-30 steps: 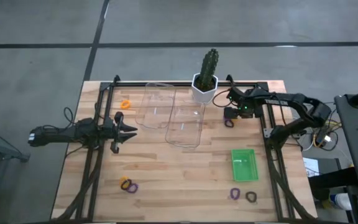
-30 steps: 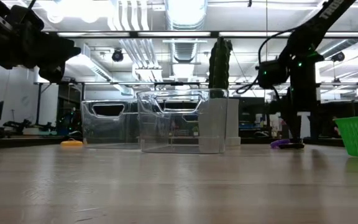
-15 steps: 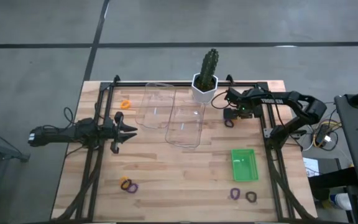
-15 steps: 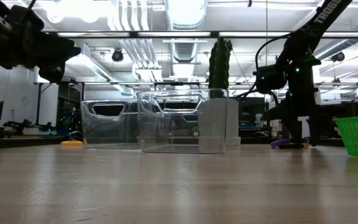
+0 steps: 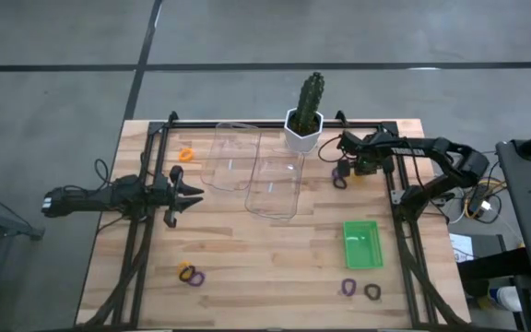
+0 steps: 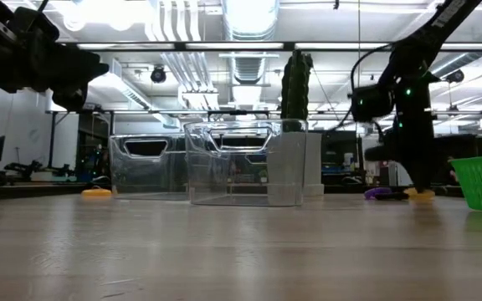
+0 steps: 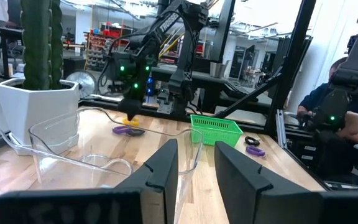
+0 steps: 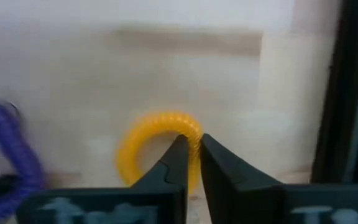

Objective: Sort spring keychains
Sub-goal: Put the top right yellow spring keychain into the right transparent bin

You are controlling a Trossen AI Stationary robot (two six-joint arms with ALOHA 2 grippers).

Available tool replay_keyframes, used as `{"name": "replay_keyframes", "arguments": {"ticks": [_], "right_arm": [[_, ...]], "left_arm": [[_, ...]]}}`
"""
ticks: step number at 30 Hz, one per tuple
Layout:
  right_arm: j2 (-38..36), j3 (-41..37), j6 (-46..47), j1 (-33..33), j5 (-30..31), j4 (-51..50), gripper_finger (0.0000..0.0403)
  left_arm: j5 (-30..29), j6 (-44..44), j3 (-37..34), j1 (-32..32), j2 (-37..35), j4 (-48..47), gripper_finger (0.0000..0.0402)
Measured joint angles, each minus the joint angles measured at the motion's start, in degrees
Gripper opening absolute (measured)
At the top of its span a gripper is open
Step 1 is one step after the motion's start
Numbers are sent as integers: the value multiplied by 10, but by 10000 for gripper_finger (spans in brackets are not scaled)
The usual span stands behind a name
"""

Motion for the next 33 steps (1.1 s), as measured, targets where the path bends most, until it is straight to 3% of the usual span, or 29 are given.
{"name": "replay_keyframes", "arguments": {"ticks": [7,13,23,33], "right_arm": [[-126,1,18,8,0,-55,14],[-271,2,22,34,-79,-71,13],[-479,2,-36,121,-284,60,13],[-562,-6,-129,166,-509,298,13]], "left_arm": [[0,0,0,0,0,0,98],[0,-23,0,0,0,0,98],[0,-42,0,0,0,0,98],[0,-64,0,0,0,1,98]]}}
